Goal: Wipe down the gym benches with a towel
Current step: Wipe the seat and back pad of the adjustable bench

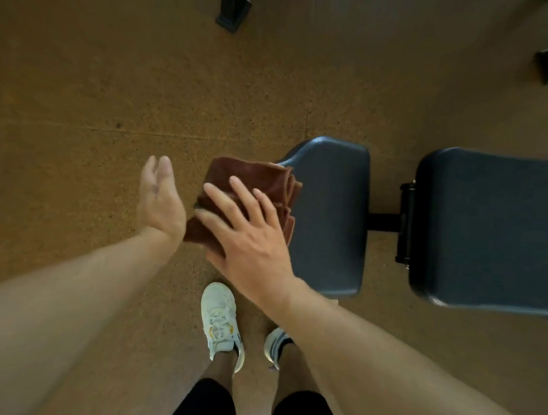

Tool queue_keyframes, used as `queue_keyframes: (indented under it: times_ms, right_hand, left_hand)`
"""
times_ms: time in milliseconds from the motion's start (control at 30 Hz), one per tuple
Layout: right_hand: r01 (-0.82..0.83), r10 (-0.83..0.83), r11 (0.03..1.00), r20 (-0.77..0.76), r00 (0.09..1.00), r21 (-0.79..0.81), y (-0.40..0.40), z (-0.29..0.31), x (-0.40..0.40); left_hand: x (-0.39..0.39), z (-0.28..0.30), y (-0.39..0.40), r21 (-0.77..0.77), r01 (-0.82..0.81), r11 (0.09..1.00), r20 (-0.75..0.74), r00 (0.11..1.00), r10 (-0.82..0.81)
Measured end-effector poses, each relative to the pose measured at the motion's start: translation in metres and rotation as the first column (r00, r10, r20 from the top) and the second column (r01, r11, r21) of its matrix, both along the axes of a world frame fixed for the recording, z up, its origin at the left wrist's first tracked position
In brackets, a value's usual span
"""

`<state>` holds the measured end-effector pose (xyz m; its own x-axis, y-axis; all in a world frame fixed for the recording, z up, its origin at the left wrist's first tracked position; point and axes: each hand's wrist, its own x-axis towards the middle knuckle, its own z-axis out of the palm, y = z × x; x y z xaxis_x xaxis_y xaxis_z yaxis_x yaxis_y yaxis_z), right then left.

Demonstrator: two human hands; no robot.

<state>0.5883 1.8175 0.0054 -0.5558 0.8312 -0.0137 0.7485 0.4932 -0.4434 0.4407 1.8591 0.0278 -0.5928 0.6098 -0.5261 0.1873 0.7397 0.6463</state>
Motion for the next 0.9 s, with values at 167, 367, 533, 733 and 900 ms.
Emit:
queue_keyframes:
  times_ms: [167, 367, 533, 733, 900]
  right_hand:
    - [0.194, -0.191, 0.981, 0.111, 0.975, -0.018, -0.064, -0.029, 0.053]
    - [0.793, -0.807, 0.506, 0.137, 0.574, -0.338, -0.098, -0.032, 0.064]
    - [0.88, -0.899, 0.119, 0.328, 0.292, -0.459, -0.061, -0.029, 0.074]
    - [0.848, -0.921, 0.189, 0.21, 0.329, -0.495, 0.014, -0.027, 0.109]
    - [0.729, -0.774, 0.548, 0.081, 0.628, -0.409, 0.101, -0.039, 0.108]
  left_hand:
    - [0.038, 0.028, 0.034, -0.014, 0.593, 0.805, -0.209, 0.786, -0.582]
    - [0.076, 0.01, 0.04, -0.443, 0.855, 0.272, -0.242, 0.177, -0.954]
    - [0.076, 0.015, 0.051, -0.605, 0.795, 0.049, -0.088, -0.006, -0.996]
    - [0.086, 0.021, 0.058, -0.714, 0.693, -0.101, 0.086, -0.056, -0.995]
    - [0.086, 0.021, 0.058, -0.739, 0.665, -0.112, 0.112, -0.042, -0.993]
